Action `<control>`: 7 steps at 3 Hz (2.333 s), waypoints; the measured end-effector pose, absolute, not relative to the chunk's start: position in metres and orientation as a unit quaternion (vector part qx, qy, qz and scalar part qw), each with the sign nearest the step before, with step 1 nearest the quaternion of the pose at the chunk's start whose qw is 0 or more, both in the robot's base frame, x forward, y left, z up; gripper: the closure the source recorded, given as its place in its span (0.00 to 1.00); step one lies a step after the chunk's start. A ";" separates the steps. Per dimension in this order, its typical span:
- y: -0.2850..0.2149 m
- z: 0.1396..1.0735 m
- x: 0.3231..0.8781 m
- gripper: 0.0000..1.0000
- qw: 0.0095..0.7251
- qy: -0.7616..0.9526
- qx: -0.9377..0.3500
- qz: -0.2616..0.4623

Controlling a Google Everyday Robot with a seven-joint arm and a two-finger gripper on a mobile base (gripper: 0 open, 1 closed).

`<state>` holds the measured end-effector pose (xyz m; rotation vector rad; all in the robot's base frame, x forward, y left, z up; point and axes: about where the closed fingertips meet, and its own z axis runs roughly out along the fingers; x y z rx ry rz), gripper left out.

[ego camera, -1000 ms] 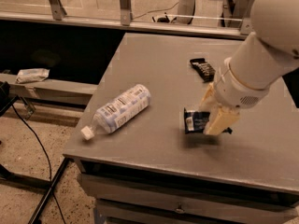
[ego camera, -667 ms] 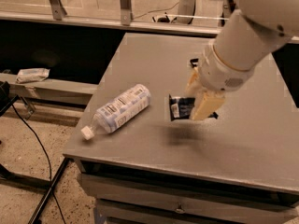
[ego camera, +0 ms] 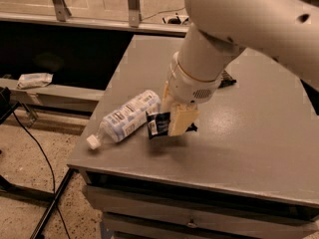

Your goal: Move rxbar blueberry near blue plastic bottle

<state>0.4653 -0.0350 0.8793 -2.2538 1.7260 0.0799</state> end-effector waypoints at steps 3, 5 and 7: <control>0.005 0.838 0.459 0.39 0.126 0.590 -0.796 0.046; -0.008 0.842 0.469 0.00 0.126 0.603 -0.786 0.044; -0.107 0.897 0.517 0.00 0.163 0.666 -0.725 0.064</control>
Offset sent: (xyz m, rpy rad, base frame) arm -0.0073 0.0497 -0.0507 -0.0219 0.0670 0.0532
